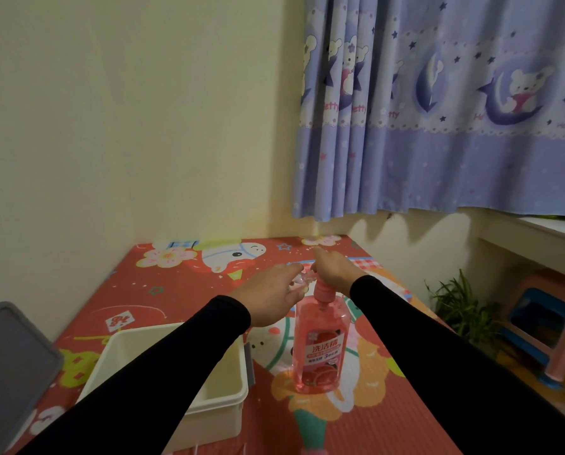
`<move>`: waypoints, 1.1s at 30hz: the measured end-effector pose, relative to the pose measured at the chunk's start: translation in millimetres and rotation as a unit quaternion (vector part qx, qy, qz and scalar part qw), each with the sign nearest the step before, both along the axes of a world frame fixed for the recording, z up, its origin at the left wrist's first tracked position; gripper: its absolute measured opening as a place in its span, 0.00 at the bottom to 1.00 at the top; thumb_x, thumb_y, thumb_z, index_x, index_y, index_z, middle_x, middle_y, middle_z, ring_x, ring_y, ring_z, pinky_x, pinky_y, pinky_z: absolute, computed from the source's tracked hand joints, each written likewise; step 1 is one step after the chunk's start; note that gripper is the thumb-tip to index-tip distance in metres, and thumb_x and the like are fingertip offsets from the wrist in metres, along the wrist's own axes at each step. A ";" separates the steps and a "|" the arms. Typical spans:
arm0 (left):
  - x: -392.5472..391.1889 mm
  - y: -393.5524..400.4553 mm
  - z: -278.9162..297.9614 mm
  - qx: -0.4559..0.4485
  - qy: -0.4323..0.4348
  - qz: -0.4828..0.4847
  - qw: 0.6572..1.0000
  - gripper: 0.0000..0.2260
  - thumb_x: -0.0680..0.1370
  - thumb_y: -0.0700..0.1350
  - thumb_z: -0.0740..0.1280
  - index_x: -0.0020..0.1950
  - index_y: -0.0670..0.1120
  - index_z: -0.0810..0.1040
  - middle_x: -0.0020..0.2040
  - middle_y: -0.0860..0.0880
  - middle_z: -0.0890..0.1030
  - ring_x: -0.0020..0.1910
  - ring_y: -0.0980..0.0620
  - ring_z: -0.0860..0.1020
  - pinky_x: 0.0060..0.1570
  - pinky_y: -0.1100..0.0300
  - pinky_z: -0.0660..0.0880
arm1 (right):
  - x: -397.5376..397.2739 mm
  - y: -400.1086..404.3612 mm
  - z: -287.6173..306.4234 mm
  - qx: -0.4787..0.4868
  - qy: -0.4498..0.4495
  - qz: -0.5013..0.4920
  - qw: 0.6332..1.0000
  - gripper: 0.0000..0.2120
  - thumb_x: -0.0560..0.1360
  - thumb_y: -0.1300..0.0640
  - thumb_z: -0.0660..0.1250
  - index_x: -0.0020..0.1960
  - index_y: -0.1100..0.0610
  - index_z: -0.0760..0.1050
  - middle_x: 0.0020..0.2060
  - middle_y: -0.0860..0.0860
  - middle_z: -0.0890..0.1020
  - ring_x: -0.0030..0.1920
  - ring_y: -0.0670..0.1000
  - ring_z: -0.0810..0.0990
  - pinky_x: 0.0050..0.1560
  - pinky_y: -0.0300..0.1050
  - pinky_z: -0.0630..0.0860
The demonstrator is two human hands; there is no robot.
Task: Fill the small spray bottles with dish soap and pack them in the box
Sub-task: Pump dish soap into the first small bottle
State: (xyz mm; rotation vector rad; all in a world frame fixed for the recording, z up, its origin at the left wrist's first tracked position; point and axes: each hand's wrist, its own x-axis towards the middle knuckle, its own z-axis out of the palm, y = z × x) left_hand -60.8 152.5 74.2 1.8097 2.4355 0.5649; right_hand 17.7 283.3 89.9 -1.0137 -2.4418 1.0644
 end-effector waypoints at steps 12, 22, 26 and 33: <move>0.1 -6.3 10.2 0.037 -0.050 -0.002 0.998 0.19 0.81 0.52 0.60 0.71 0.50 0.65 0.66 0.51 0.74 0.53 0.53 0.73 0.53 0.61 0.68 | -0.4 6.2 10.6 -0.034 0.071 -0.028 0.997 0.18 0.83 0.53 0.46 0.35 0.48 0.58 0.43 0.55 0.71 0.50 0.53 0.67 0.53 0.47 0.64; -6.8 -14.8 -8.2 0.079 -0.141 0.022 0.987 0.18 0.78 0.53 0.65 0.66 0.51 0.70 0.59 0.53 0.77 0.52 0.53 0.76 0.51 0.58 0.73 | 11.4 -2.9 19.9 0.039 0.120 -0.035 0.991 0.30 0.81 0.45 0.46 0.55 0.66 0.77 0.55 0.61 0.80 0.57 0.61 0.76 0.62 0.54 0.70; -6.5 -22.2 -14.3 0.083 -0.150 0.031 0.985 0.19 0.78 0.52 0.65 0.68 0.50 0.69 0.60 0.51 0.76 0.50 0.53 0.76 0.46 0.61 0.71 | 23.0 -10.3 19.4 0.093 0.150 -0.007 0.984 0.28 0.81 0.43 0.49 0.55 0.65 0.78 0.53 0.59 0.82 0.55 0.58 0.78 0.60 0.54 0.72; 5.1 -46.7 -18.8 0.116 -0.195 0.050 0.973 0.19 0.78 0.52 0.66 0.67 0.50 0.69 0.59 0.52 0.75 0.54 0.52 0.77 0.54 0.53 0.77 | 48.9 -25.8 2.9 0.242 0.181 0.041 0.952 0.19 0.81 0.45 0.53 0.43 0.55 0.76 0.37 0.49 0.79 0.41 0.50 0.75 0.45 0.48 0.71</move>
